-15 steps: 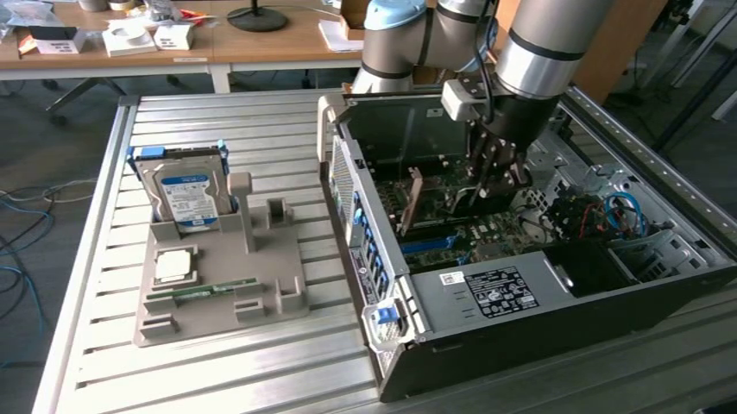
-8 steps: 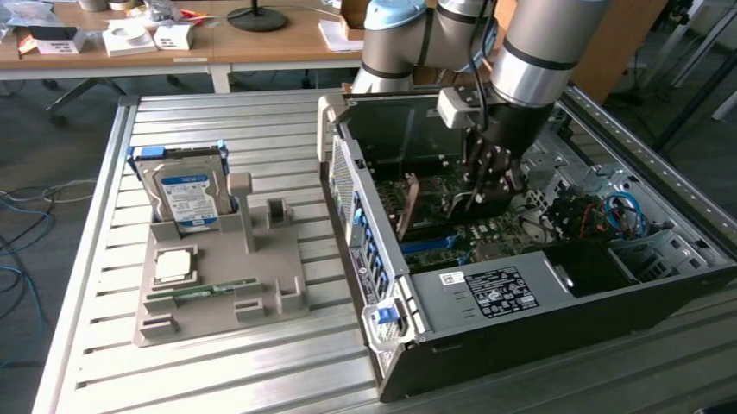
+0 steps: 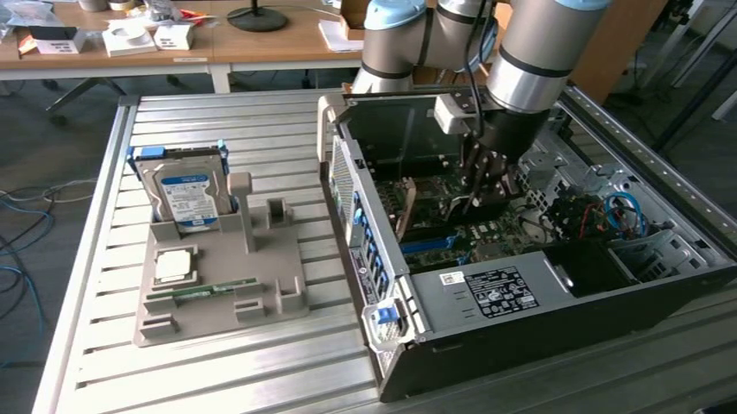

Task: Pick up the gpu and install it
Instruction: 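Insert the gpu into the slot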

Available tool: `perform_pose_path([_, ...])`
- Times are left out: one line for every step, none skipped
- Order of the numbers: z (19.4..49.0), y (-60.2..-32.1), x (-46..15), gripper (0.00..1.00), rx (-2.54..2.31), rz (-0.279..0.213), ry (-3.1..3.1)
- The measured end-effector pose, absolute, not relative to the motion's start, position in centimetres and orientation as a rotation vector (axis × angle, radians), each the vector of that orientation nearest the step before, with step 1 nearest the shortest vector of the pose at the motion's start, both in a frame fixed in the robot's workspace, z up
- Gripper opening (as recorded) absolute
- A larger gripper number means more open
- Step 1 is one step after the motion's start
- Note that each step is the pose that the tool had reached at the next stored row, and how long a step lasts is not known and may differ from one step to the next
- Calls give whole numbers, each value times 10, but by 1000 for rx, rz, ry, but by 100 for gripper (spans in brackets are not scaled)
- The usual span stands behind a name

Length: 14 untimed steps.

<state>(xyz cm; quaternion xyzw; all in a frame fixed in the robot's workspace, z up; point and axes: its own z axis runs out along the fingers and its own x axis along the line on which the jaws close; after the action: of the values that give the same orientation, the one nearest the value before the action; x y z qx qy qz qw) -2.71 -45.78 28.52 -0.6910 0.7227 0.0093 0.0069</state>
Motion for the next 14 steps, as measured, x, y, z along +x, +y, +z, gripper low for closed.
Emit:
perform_pose_path([285,-458,-28,27,-2161,29,2261])
perform_pose_path([285,-458,-28,27,-2161,29,2261])
perform_pose_path([285,-458,-30,27,-2161,29,2261])
perform_pose_path([285,-458,-30,27,-2161,29,2261])
perform_pose_path([285,-458,-31,27,-2161,29,2261])
perform_pose_path([285,-458,-31,27,-2161,29,2261])
perform_pose_path([285,-458,-31,27,-2161,29,2261])
perform_pose_path([285,-458,-31,27,-2161,29,2261])
perform_pose_path([285,-458,-31,27,-2161,29,2261])
perform_pose_path([285,-458,-31,27,-2161,29,2261])
perform_pose_path([285,-458,-32,27,-2161,29,2261])
perform_pose_path([285,-458,-33,27,-2161,29,2261])
perform_pose_path([285,-458,-33,27,-2161,28,2260])
perform_pose_path([285,-458,-34,27,-2161,28,2260])
